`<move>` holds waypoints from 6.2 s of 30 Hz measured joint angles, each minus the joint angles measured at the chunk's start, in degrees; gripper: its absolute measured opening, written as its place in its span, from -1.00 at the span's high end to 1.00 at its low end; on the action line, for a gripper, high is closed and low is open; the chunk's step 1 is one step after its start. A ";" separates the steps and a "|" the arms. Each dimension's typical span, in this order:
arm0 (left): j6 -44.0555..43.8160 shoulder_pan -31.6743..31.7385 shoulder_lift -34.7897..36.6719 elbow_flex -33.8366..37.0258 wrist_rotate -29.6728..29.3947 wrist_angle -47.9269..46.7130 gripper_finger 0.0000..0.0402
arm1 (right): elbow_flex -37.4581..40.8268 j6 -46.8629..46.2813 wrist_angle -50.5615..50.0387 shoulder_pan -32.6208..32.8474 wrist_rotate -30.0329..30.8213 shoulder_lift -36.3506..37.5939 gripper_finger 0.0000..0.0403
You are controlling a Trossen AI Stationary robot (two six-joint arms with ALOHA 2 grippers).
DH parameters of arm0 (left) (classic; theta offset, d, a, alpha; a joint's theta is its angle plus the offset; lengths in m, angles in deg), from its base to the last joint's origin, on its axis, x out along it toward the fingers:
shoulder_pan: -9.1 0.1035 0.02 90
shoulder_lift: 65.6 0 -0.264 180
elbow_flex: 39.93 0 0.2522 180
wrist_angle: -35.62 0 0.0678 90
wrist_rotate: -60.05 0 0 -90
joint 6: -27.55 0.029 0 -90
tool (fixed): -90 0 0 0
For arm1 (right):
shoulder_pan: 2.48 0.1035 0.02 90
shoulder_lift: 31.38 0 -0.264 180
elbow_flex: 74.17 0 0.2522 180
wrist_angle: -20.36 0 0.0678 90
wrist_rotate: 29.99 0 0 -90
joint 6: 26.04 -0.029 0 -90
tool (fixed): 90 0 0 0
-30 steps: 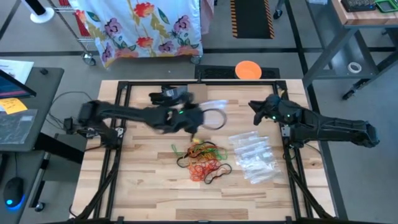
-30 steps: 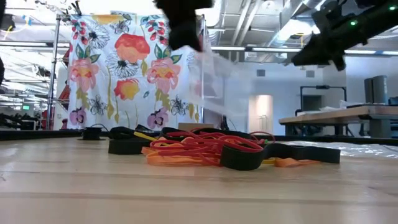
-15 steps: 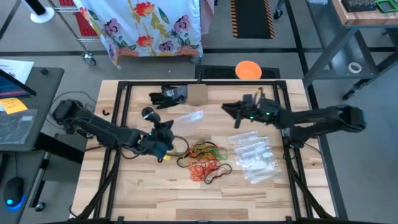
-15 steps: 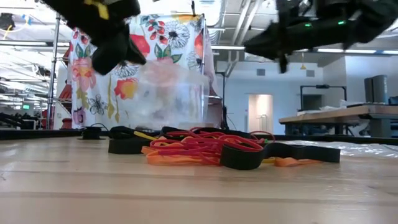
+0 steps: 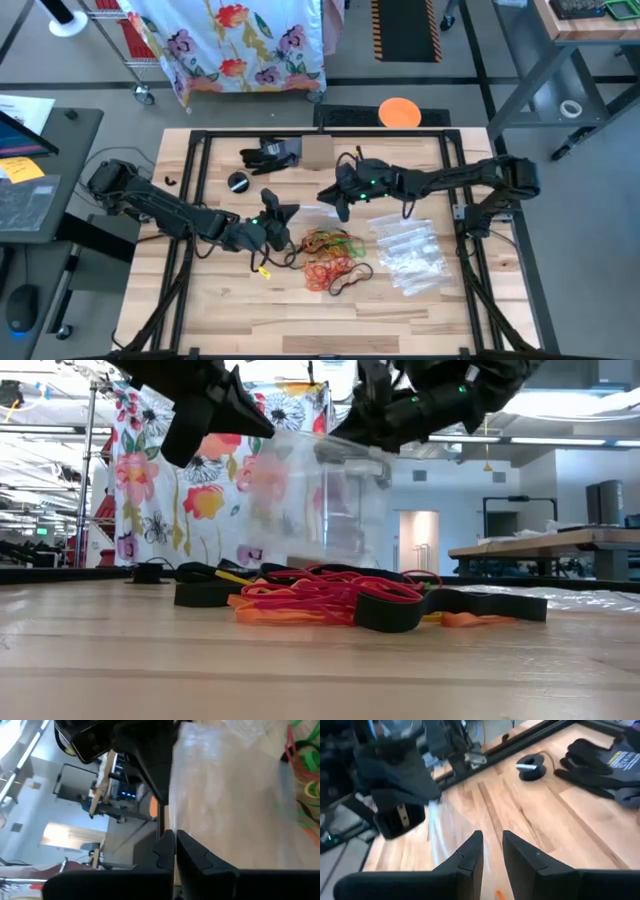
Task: Sort rubber bands
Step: Open the transparent zip bag
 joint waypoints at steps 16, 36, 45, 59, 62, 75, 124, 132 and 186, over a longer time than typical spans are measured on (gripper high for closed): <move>0.05 0.02 0.00 0.00 -0.24 -0.12 1.00 | -1.22 0.69 -4.22 2.19 0.07 0.27 0.65; -2.36 0.13 0.00 0.00 -0.35 -0.60 1.00 | -1.22 0.40 -5.22 4.94 0.02 0.27 0.65; -3.57 0.17 0.00 -0.02 1.53 0.96 1.00 | -1.18 0.20 -5.07 4.94 0.04 -0.21 0.66; -4.26 2.28 0.00 -0.04 5.83 1.09 0.99 | -1.15 1.57 -4.53 5.63 0.02 -0.23 0.99; -4.15 2.94 -0.02 -0.04 7.65 1.05 0.90 | -1.15 2.02 -4.50 5.64 0.05 -0.23 0.99; -21.18 2.64 0.60 -1.53 -0.06 0.62 0.10 | -1.15 14.15 -6.65 4.01 14.72 -0.14 1.00; -42.60 23.39 -4.91 -16.57 23.08 -24.75 0.09 | -9.09 43.19 0.55 5.83 34.42 -10.68 1.00; -42.80 23.54 -4.44 -16.50 17.55 -28.86 0.09 | -9.09 42.99 1.23 5.94 34.56 -10.68 1.00; -49.31 22.52 -4.37 -16.52 25.76 -30.72 1.00 | -11.79 48.82 2.72 9.86 38.66 -8.49 0.44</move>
